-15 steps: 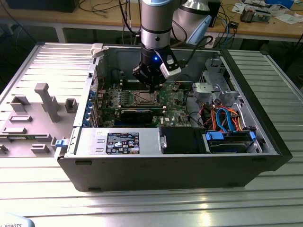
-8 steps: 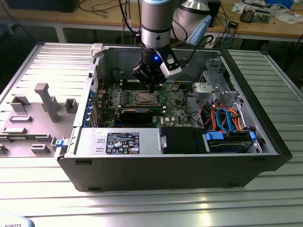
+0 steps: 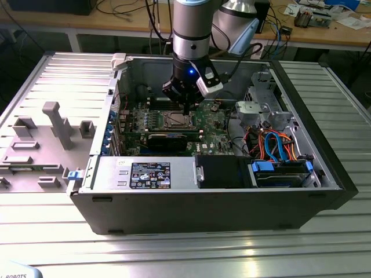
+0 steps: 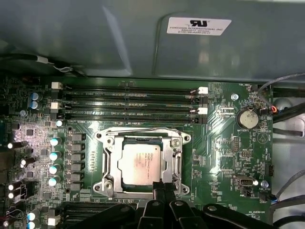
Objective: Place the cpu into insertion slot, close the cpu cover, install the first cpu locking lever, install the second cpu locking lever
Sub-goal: 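Install the second cpu locking lever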
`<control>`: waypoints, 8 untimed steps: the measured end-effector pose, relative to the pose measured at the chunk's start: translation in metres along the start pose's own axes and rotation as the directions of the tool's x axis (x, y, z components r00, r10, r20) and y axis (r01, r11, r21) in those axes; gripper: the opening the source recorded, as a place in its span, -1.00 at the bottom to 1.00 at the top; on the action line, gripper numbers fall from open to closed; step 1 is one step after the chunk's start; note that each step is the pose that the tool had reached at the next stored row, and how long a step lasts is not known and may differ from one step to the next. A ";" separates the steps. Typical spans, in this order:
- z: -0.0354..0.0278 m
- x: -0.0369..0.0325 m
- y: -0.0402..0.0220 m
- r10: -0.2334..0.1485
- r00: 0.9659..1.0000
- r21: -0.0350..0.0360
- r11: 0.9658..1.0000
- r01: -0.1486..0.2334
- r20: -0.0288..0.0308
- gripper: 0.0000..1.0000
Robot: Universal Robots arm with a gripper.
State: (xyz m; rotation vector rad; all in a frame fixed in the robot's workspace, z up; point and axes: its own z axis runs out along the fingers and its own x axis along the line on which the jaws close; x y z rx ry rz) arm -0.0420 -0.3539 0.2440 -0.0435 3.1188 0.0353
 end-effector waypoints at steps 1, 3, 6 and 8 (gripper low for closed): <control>-0.0002 0.0000 0.0000 0.002 1.000 0.000 1.000 -0.002 0.000 -0.79; -0.0003 0.0000 -0.0003 0.007 1.000 0.000 1.000 -0.007 0.000 -0.79; 0.0000 0.0001 -0.0034 0.014 1.000 0.000 1.000 -0.014 0.000 -0.79; 0.0005 0.0002 -0.0066 0.016 1.000 0.000 1.000 -0.016 0.000 -0.79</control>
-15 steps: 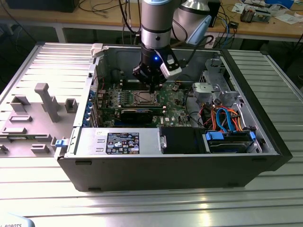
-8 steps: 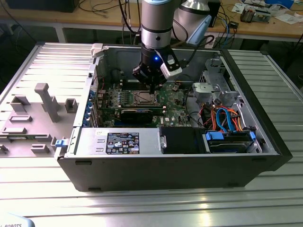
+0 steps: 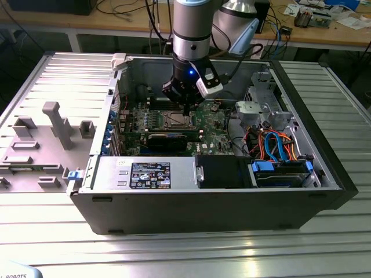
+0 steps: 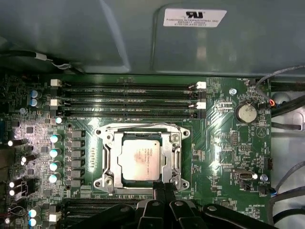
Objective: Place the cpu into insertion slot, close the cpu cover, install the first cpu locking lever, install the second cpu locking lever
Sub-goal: 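Install the second cpu locking lever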
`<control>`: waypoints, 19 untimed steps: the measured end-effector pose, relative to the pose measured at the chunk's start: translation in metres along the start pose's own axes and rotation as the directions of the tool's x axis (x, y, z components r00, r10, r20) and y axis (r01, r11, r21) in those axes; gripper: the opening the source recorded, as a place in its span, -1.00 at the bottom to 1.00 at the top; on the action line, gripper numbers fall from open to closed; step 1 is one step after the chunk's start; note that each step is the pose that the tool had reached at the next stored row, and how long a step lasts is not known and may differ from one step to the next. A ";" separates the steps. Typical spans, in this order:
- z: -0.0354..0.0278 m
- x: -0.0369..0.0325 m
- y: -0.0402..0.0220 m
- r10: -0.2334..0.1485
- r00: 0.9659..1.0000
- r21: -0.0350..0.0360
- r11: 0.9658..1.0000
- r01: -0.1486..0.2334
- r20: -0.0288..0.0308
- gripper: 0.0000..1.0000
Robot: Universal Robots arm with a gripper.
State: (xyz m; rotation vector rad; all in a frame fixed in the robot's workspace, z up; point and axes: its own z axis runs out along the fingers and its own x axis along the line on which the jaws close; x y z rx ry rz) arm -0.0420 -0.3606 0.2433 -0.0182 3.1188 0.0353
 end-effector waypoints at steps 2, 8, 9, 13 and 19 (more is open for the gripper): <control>0.0009 0.0002 -0.0111 0.004 1.000 0.000 1.000 -0.004 0.000 -0.79; 0.0009 0.0002 -0.0111 0.004 1.000 0.000 1.000 -0.004 0.000 -0.79; 0.0009 0.0002 -0.0111 0.004 1.000 0.000 1.000 -0.004 0.000 -0.79; 0.0009 0.0002 -0.0111 0.004 1.000 0.000 1.000 -0.004 0.000 -0.79; -0.0009 0.0004 -0.0140 0.004 1.000 -0.012 1.000 -0.004 0.000 -0.79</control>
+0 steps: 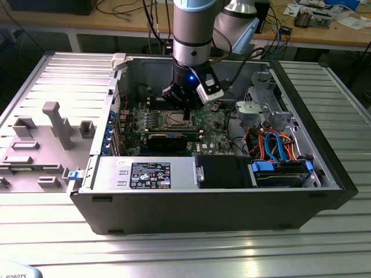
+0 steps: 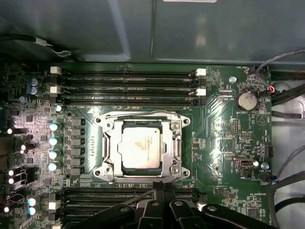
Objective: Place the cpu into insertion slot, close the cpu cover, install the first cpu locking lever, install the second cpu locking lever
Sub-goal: 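Install the second cpu locking lever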
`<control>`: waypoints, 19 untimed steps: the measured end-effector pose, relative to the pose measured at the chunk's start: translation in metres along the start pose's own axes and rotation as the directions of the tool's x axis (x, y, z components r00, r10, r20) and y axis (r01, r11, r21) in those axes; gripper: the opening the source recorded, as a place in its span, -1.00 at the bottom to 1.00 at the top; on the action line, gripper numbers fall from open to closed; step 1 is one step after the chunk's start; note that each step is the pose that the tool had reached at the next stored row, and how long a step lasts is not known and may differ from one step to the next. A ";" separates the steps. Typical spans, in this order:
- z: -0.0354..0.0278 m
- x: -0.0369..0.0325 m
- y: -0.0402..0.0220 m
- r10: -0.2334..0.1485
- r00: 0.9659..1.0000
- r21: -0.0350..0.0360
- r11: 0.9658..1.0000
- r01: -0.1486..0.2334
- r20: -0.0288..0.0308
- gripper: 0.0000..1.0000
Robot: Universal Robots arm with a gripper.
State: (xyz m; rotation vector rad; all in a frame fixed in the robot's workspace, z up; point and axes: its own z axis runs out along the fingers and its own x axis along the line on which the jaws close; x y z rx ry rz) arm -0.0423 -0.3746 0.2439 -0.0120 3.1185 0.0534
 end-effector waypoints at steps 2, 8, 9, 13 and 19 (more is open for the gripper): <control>-0.0019 0.0001 -0.0011 0.001 1.000 -0.005 1.000 -0.001 0.000 -0.79; -0.0021 0.0070 -0.0053 0.001 1.000 -0.008 1.000 -0.001 0.000 -0.79; -0.0021 0.0070 -0.0053 0.001 1.000 -0.008 1.000 -0.001 0.000 -0.79; -0.0021 0.0073 -0.0054 0.001 1.000 -0.008 1.000 -0.001 0.000 -0.79; -0.0021 0.0073 -0.0054 0.001 1.000 -0.008 1.000 -0.001 0.000 -0.79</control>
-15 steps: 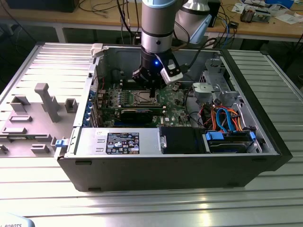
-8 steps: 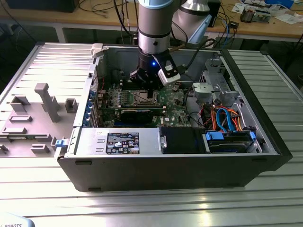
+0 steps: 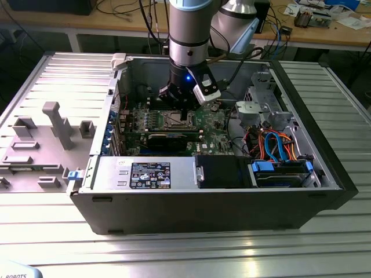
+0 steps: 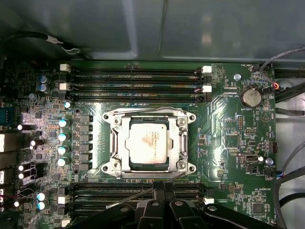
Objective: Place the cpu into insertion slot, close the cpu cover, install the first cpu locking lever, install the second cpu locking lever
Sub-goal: 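Install the second cpu locking lever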
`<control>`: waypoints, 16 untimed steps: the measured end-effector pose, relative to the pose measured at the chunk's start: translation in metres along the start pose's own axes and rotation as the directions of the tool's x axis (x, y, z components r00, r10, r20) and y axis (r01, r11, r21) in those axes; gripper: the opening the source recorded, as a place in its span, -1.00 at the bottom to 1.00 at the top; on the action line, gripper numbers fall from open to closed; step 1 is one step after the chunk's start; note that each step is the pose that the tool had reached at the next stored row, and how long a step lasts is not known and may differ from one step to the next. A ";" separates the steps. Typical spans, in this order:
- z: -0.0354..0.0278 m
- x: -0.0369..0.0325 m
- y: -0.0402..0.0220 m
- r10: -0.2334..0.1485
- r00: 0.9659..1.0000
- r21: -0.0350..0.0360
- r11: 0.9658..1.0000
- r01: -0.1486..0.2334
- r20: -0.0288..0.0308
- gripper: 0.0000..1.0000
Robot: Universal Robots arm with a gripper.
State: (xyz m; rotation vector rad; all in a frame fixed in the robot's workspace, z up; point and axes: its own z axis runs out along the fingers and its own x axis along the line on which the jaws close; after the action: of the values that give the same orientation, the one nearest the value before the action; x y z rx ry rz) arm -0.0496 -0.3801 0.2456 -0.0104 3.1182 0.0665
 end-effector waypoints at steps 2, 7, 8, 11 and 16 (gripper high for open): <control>0.0000 0.0000 0.0000 0.000 1.000 0.000 1.000 0.000 0.000 -0.79; 0.0000 0.0000 -0.0001 0.001 1.000 -0.003 1.000 -0.001 -0.016 -0.79; 0.0000 -0.0001 0.0000 0.001 1.000 -0.008 1.000 -0.001 -0.018 -0.79; 0.0001 -0.0001 -0.0029 0.001 1.000 -0.023 1.000 -0.002 -0.026 -0.79; 0.0069 0.0004 -0.0084 -0.016 0.999 -0.026 1.000 0.015 -0.035 -0.79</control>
State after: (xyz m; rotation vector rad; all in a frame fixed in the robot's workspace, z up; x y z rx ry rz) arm -0.0498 -0.3883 0.2383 -0.0371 3.1516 0.1078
